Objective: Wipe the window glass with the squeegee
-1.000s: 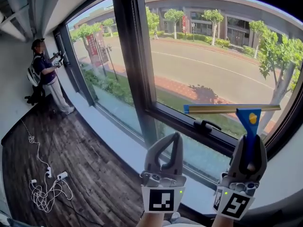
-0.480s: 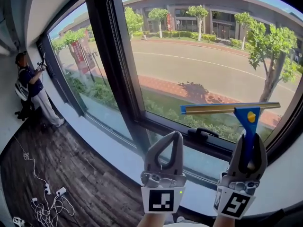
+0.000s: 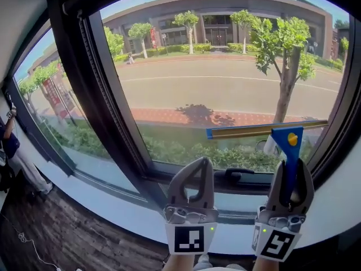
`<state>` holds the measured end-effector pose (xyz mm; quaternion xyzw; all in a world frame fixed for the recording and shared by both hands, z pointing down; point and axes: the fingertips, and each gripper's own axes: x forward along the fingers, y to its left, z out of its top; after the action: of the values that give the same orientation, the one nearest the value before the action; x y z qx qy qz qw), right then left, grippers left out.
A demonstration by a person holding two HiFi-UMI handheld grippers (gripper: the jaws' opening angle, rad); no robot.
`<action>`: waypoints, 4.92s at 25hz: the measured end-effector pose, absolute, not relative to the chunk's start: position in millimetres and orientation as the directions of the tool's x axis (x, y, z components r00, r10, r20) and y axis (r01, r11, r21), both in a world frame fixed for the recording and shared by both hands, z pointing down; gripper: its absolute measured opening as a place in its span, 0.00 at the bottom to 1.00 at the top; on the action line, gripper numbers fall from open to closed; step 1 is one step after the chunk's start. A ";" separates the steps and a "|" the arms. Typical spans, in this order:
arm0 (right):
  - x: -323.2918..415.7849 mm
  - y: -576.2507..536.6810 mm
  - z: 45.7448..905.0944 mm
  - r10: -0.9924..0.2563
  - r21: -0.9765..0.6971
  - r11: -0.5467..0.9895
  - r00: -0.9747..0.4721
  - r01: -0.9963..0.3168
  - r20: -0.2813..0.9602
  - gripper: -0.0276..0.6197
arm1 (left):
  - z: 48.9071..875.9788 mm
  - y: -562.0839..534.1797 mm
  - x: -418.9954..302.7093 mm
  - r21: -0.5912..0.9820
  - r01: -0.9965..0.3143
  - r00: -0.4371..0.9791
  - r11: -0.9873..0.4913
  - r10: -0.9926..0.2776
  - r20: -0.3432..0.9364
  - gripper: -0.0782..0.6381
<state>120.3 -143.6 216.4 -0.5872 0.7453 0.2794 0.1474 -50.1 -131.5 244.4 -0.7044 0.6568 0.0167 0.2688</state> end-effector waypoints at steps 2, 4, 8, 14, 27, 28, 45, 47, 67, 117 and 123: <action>131.8 -140.3 220.9 -0.812 0.252 0.094 -0.221 -0.963 -0.540 0.27 | 248.8 -141.0 -38.7 -0.359 -0.932 0.196 -0.057 -0.910 -0.364 0.11; 145.7 -136.7 225.5 -0.832 0.262 0.030 -0.170 -0.965 -0.529 0.27 | 253.1 -149.2 -24.6 -0.332 -0.935 0.249 -0.123 -0.896 -0.367 0.11; 168.5 -137.1 225.3 -0.850 0.271 -0.055 -0.098 -0.961 -0.518 0.27 | 251.2 -164.1 3.0 -0.340 -0.916 0.339 -0.214 -0.864 -0.371 0.11; 187.0 -147.0 215.8 -0.834 0.293 -0.055 -0.117 -0.954 -0.540 0.27 | 250.7 -174.6 30.8 -0.361 -0.901 0.373 -0.240 -0.855 -0.361 0.11; 186.4 -176.3 89.3 -0.666 0.357 -0.033 -0.245 -0.934 -0.704 0.27 | 227.8 -177.8 34.0 -0.254 -0.941 0.318 -0.225 -0.848 -0.425 0.11; 185.6 -180.0 76.5 -0.653 0.354 -0.044 -0.241 -0.934 -0.718 0.27 | 224.9 -177.4 31.9 -0.249 -0.942 0.317 -0.227 -0.844 -0.433 0.11; 188.1 -263.3 -26.3 -0.639 0.289 -0.177 -0.114 -0.941 -0.761 0.27 | 215.1 -178.2 3.1 -0.278 -0.938 0.321 -0.208 -0.826 -0.463 0.11; 189.5 -268.0 -28.6 -0.635 0.273 -0.171 -0.106 -0.947 -0.765 0.27 | 216.9 -180.4 0.3 -0.277 -0.939 0.315 -0.203 -0.830 -0.460 0.11; 183.7 -286.4 -16.8 -0.628 0.293 -0.244 -0.080 -0.924 -0.774 0.27 | 213.7 -195.0 -7.3 -0.242 -0.946 0.312 -0.218 -0.819 -0.482 0.11; 184.9 -283.3 47.2 -0.696 0.328 -0.246 -0.070 -0.912 -0.715 0.27 | 214.5 -195.1 6.8 -0.259 -0.928 0.361 -0.269 -0.822 -0.440 0.11; 185.4 -285.5 58.6 -0.711 0.328 -0.240 -0.064 -0.914 -0.700 0.27 | 214.3 -194.5 7.8 -0.265 -0.926 0.363 -0.269 -0.824 -0.435 0.11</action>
<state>185.4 -285.5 58.6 -0.6727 0.6039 0.4092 0.1238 7.8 -194.5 214.3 -0.7894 0.5542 0.1056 0.2419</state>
